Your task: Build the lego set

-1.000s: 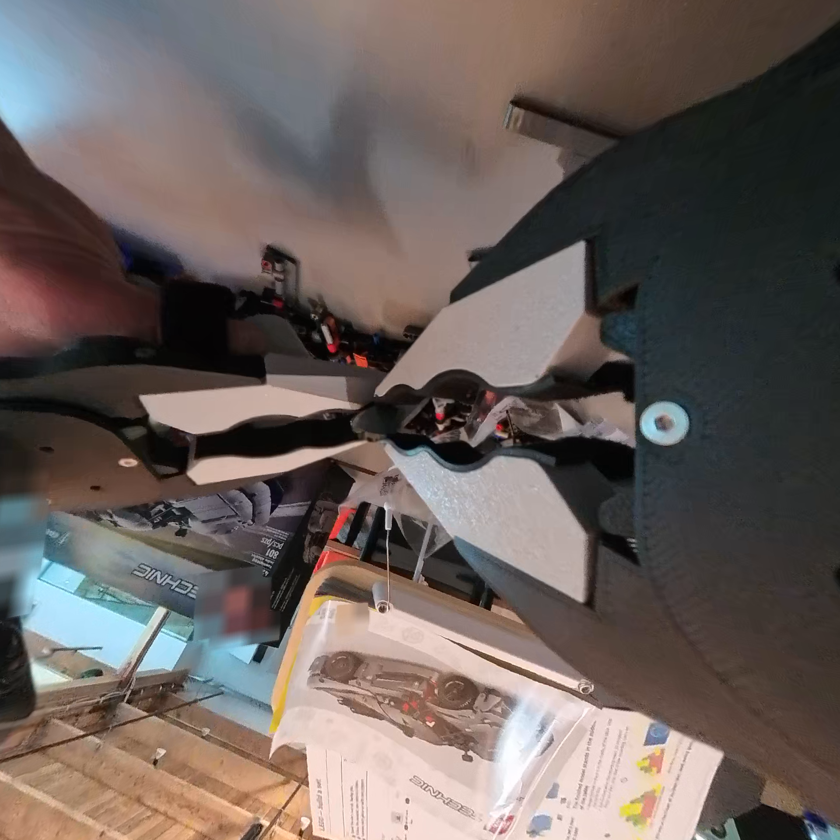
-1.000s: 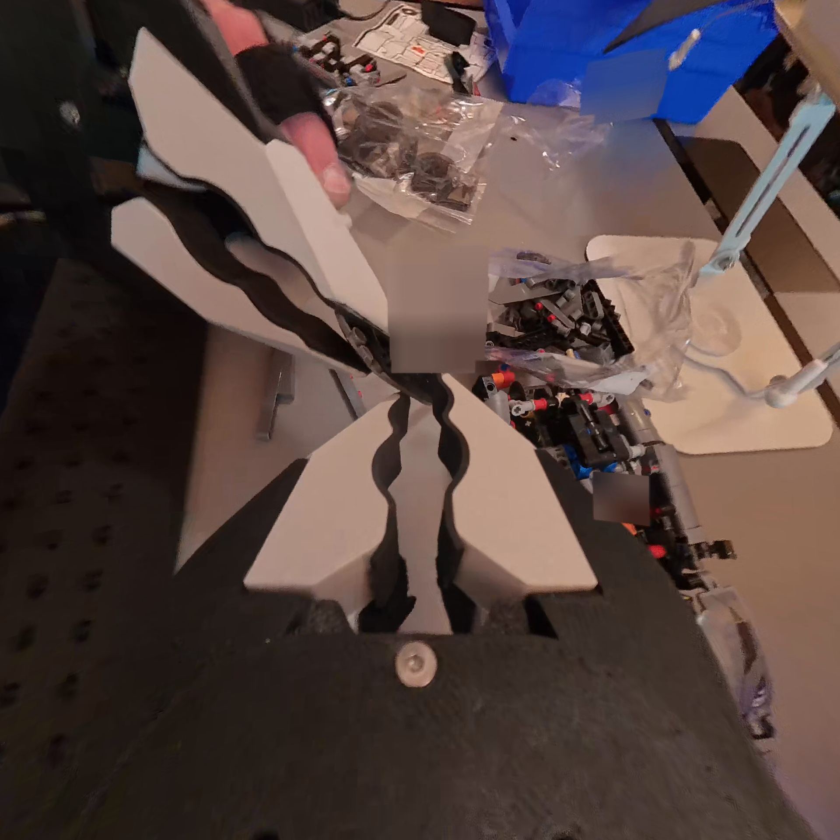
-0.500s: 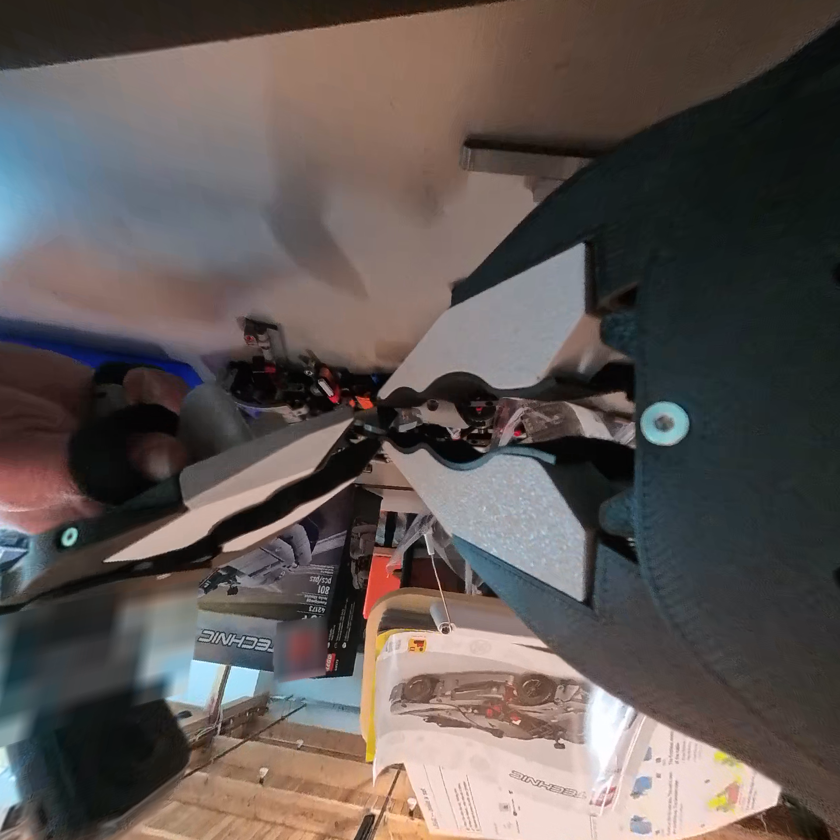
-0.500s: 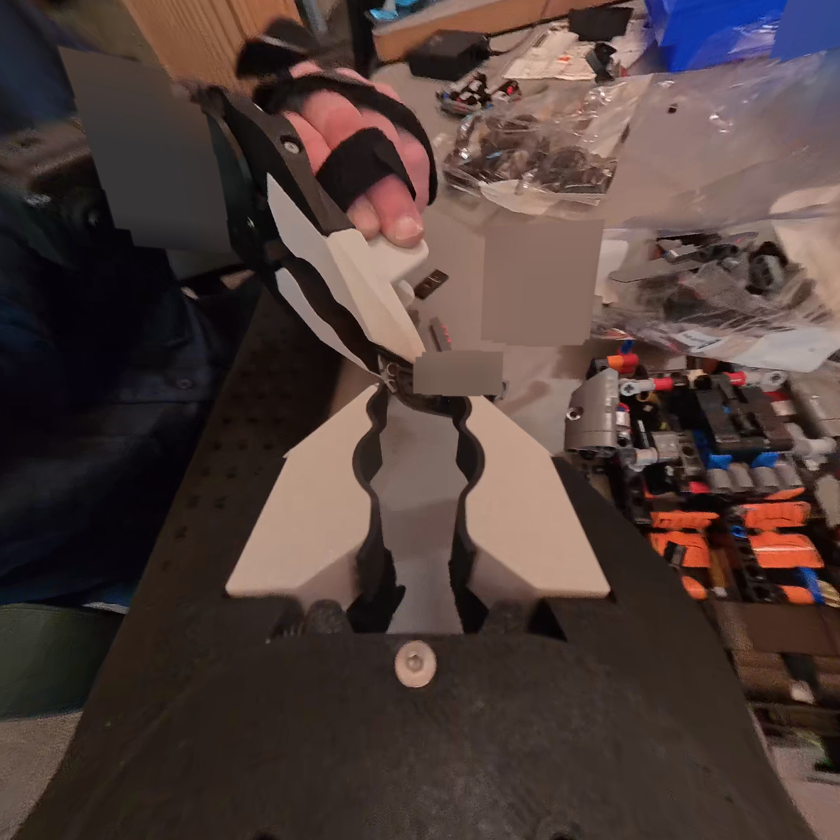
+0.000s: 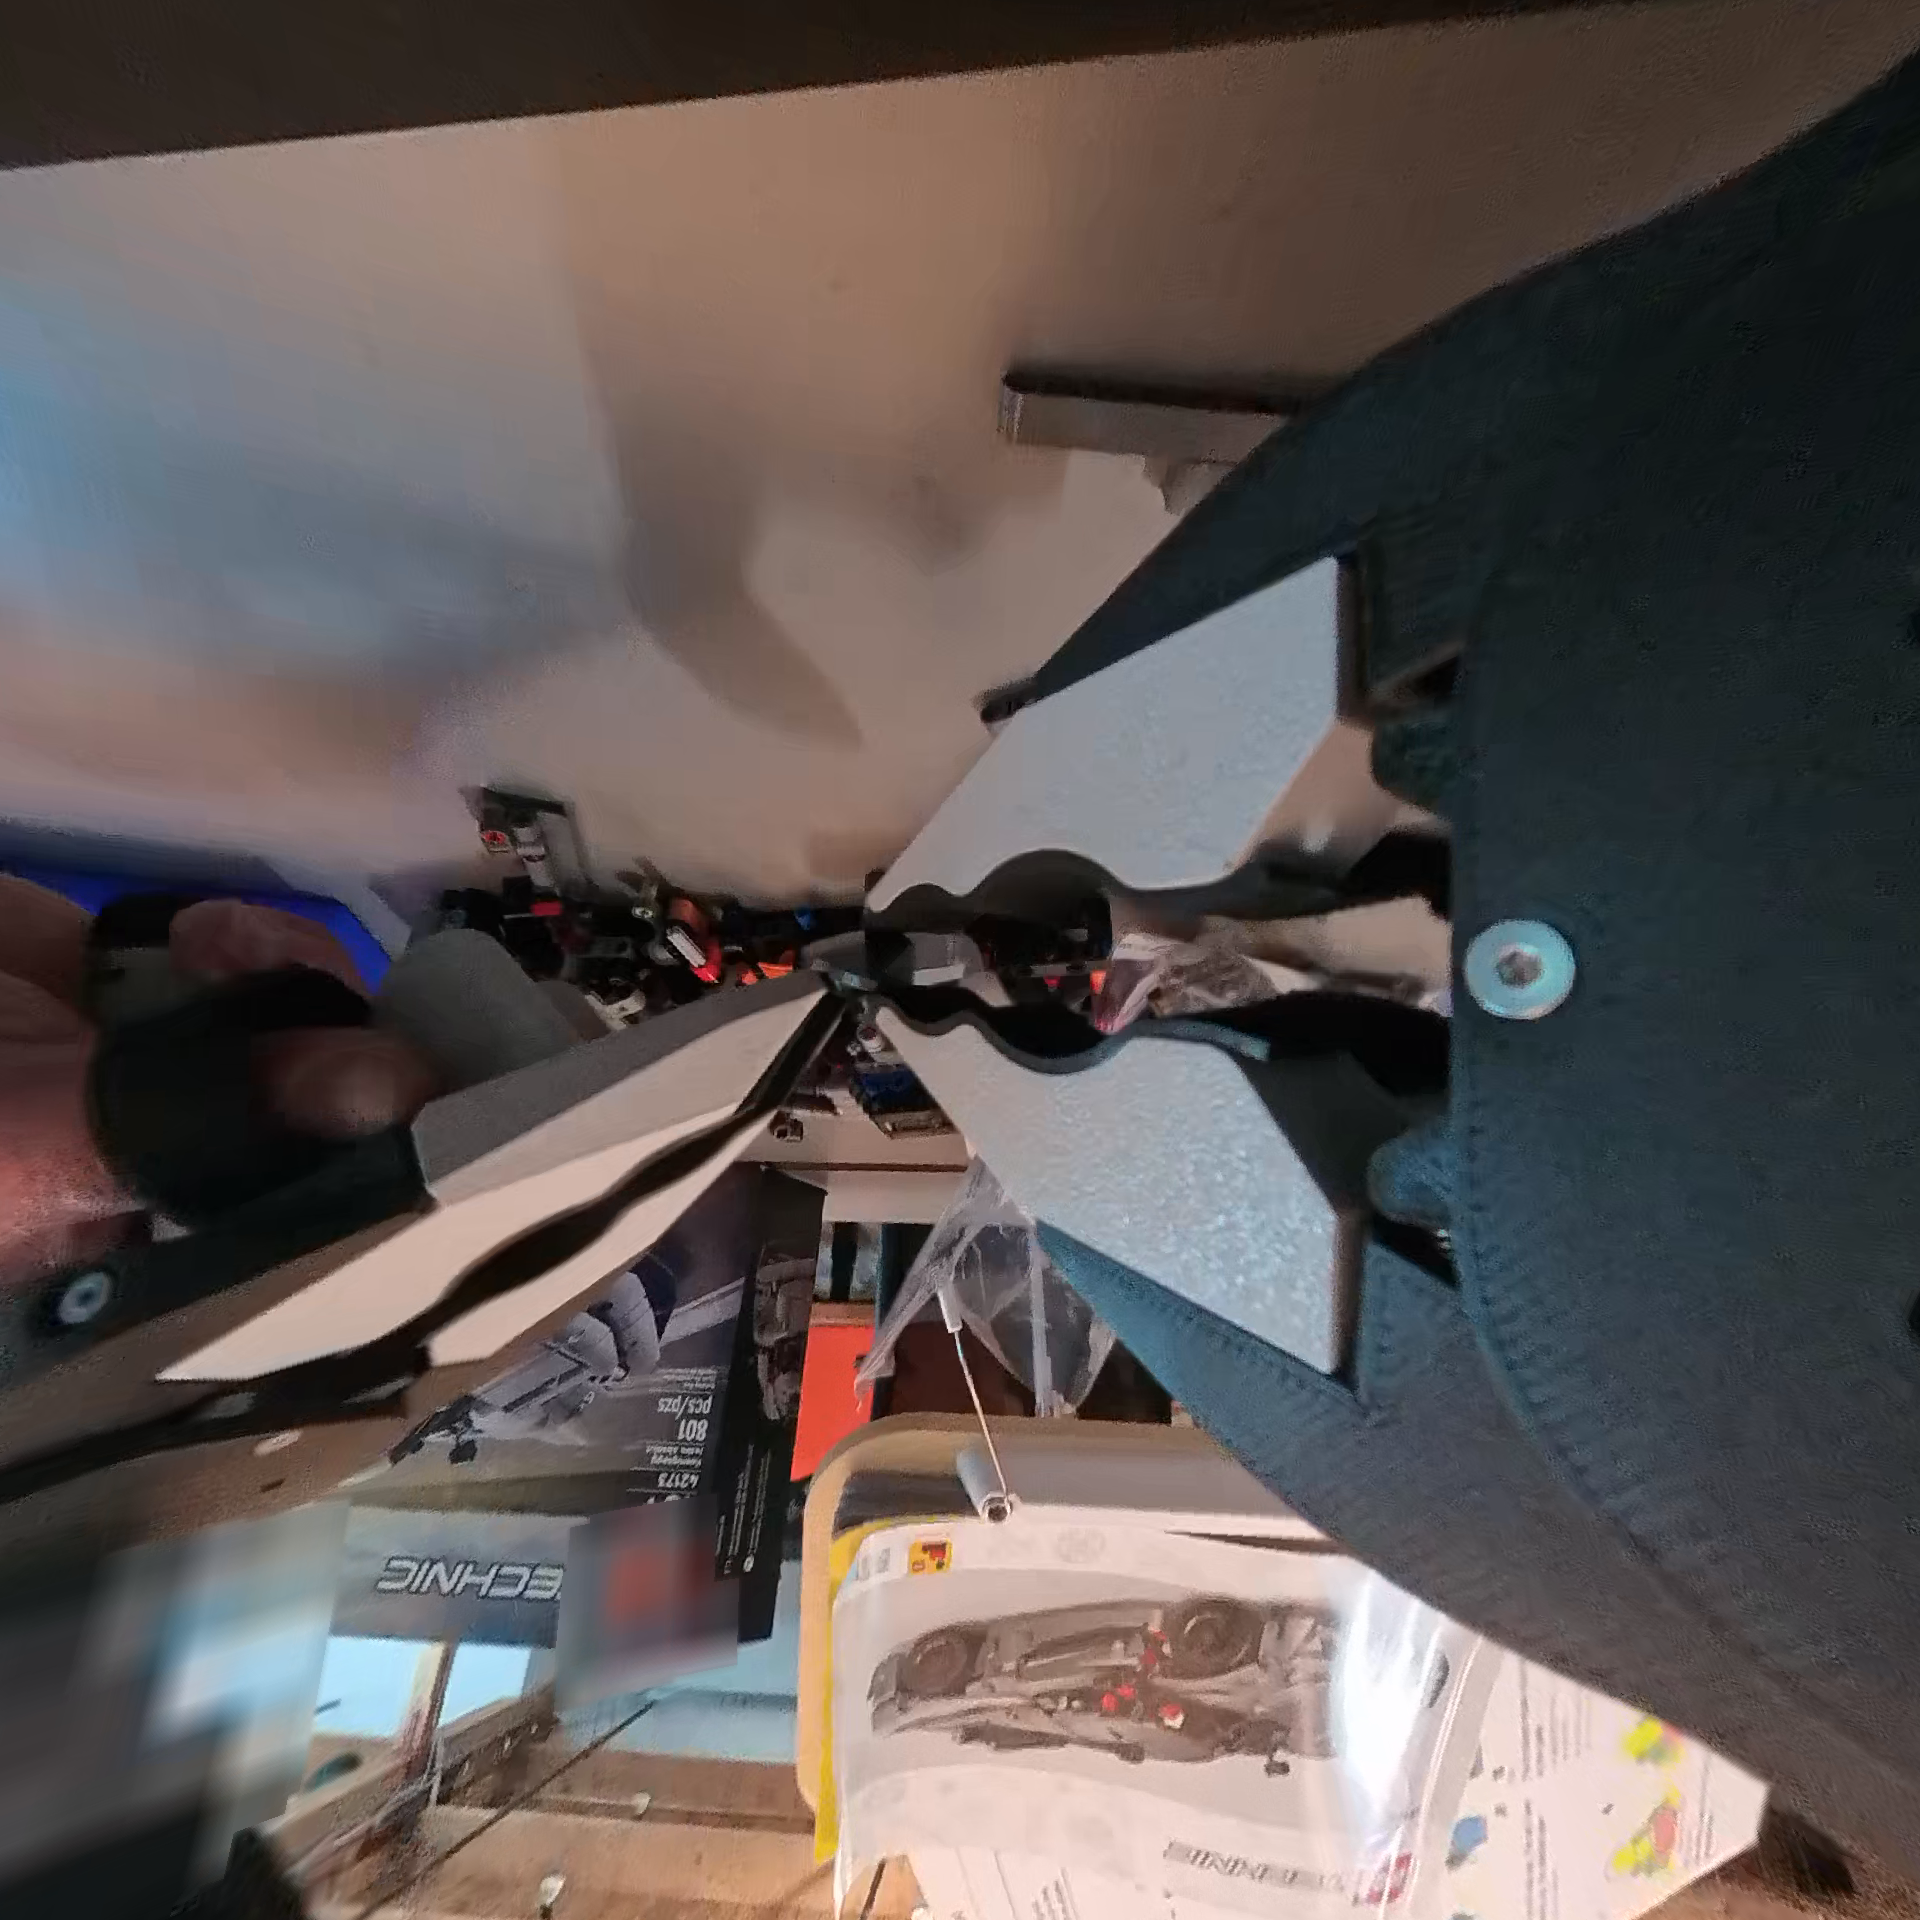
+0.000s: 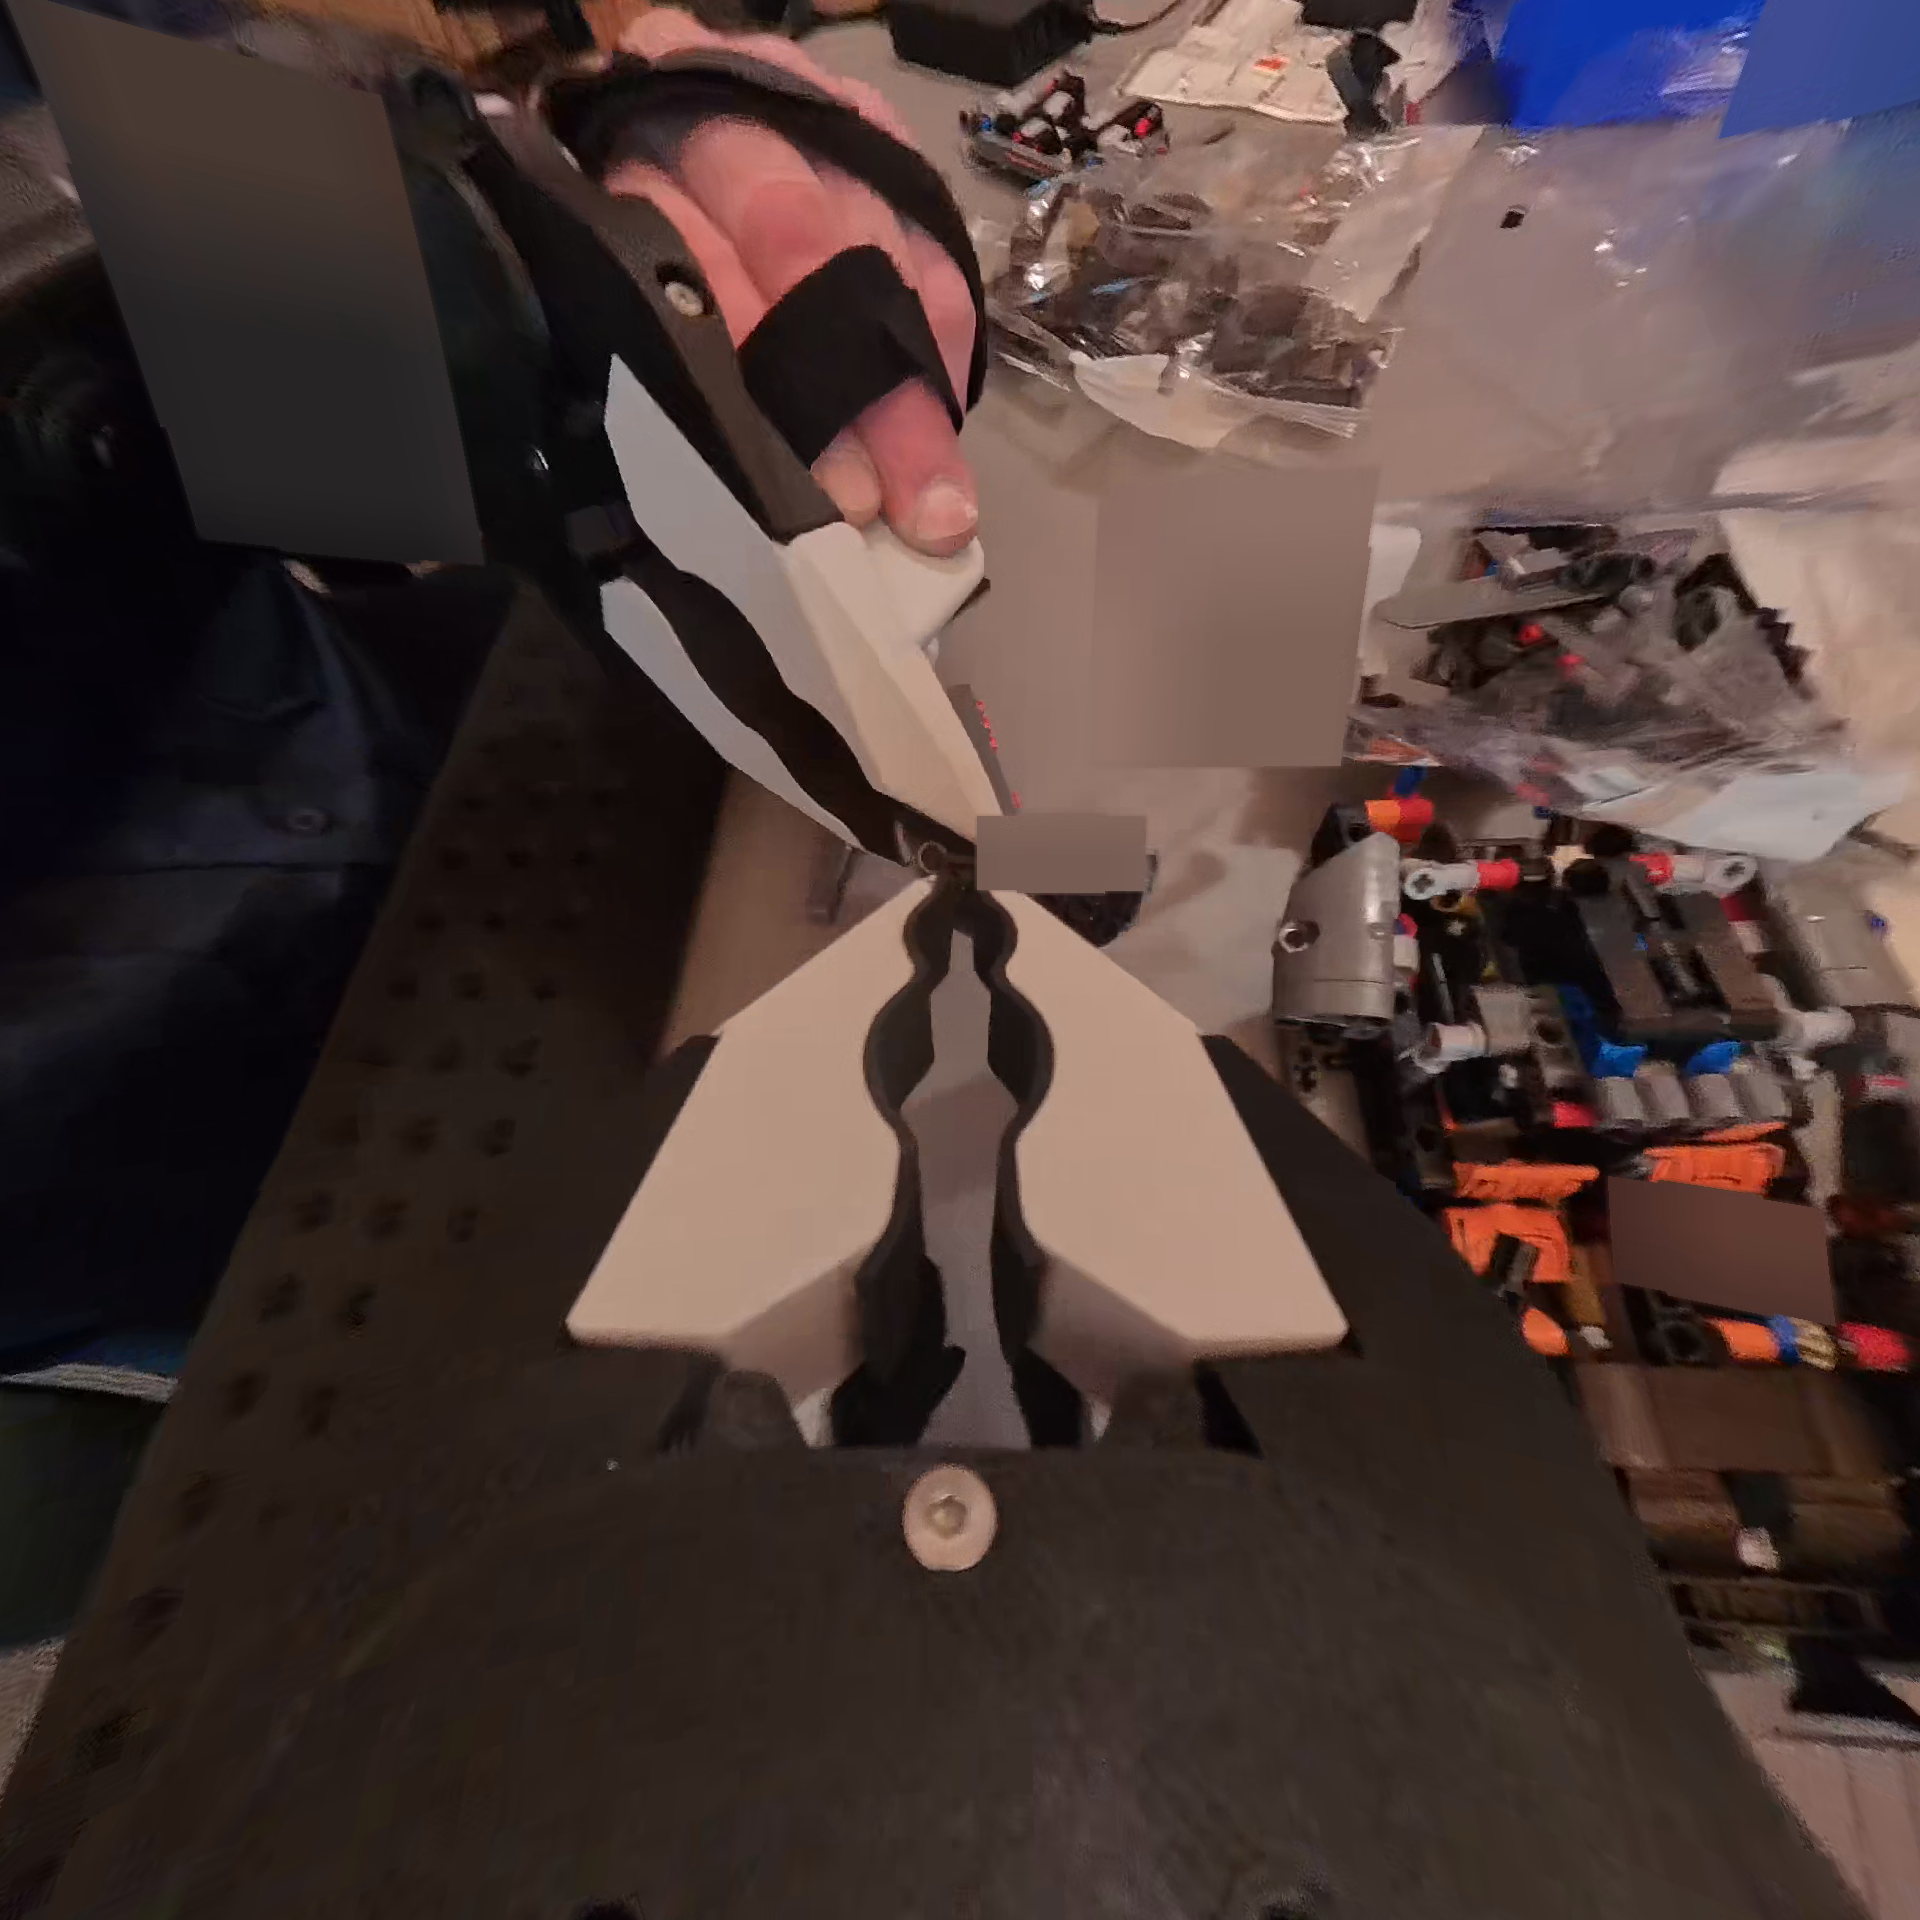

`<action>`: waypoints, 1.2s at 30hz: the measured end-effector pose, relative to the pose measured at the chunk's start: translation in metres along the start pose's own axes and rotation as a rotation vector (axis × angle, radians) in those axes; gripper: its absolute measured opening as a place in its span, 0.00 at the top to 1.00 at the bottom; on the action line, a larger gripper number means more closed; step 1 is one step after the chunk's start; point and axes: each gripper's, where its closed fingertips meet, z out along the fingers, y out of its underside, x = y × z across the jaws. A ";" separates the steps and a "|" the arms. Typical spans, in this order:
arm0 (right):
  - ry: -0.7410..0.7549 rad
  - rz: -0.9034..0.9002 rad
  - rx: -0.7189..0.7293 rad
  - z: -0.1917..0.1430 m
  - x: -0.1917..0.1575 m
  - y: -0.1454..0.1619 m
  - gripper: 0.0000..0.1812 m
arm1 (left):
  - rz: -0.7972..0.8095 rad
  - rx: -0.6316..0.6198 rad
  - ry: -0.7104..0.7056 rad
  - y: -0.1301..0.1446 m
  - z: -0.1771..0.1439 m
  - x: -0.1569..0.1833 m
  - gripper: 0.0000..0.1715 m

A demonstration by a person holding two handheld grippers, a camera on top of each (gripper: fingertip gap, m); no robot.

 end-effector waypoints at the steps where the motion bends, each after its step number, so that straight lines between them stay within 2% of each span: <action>1: 0.020 -0.011 -0.015 0.002 0.001 0.002 1.00 | -0.006 -0.012 0.006 0.002 0.001 0.001 0.96; 3: 0.075 -0.038 -0.035 0.005 0.005 0.004 1.00 | -0.010 -0.027 0.032 0.005 0.004 0.007 0.96; 4: 0.146 -0.053 -0.056 0.007 0.014 0.007 1.00 | -0.012 0.005 0.060 0.000 0.004 0.012 0.96; 5: 0.196 -0.075 -0.109 0.009 0.021 0.015 1.00 | -0.038 0.126 0.107 -0.022 -0.002 0.020 0.96; 6: 0.182 -0.086 -0.121 0.013 0.017 0.016 1.00 | -0.060 0.133 0.129 -0.033 -0.003 0.023 0.96; 7: 0.133 -0.090 -0.087 0.014 0.006 0.010 1.00 | -0.019 0.095 0.086 -0.029 0.001 0.020 0.96; 8: 0.131 -0.089 -0.072 0.012 0.004 0.005 1.00 | -0.028 0.055 0.105 -0.015 0.006 0.021 0.96; 11: 0.107 -0.015 -0.031 -0.002 0.007 0.004 1.00 | -0.147 0.075 0.117 0.003 0.004 0.011 0.96; 12: 0.077 0.020 -0.017 -0.004 0.006 0.005 0.98 | -0.141 0.085 0.136 0.002 0.004 0.014 0.96; 14: -0.004 0.060 -0.079 0.000 0.000 0.021 0.88 | -0.094 0.098 0.142 -0.005 0.004 0.018 0.96; 18: -0.035 -0.043 -0.154 0.011 -0.009 0.038 0.87 | -0.123 0.159 0.217 -0.010 0.003 0.026 0.95; 21: -0.097 -0.082 -0.113 0.008 -0.018 0.033 0.85 | -0.077 0.236 0.269 -0.019 -0.003 0.034 0.95; 24: -0.127 -0.176 -0.102 0.009 -0.029 0.030 0.84 | -0.118 0.303 0.337 -0.027 -0.011 0.037 0.96; 29: -0.203 -0.293 -0.229 0.023 -0.047 0.054 0.91 | -0.004 0.281 0.433 -0.027 -0.011 0.063 0.95; 36: -0.213 -0.397 -0.312 0.030 -0.058 0.062 0.91 | 0.020 0.288 0.521 -0.029 -0.017 0.078 0.95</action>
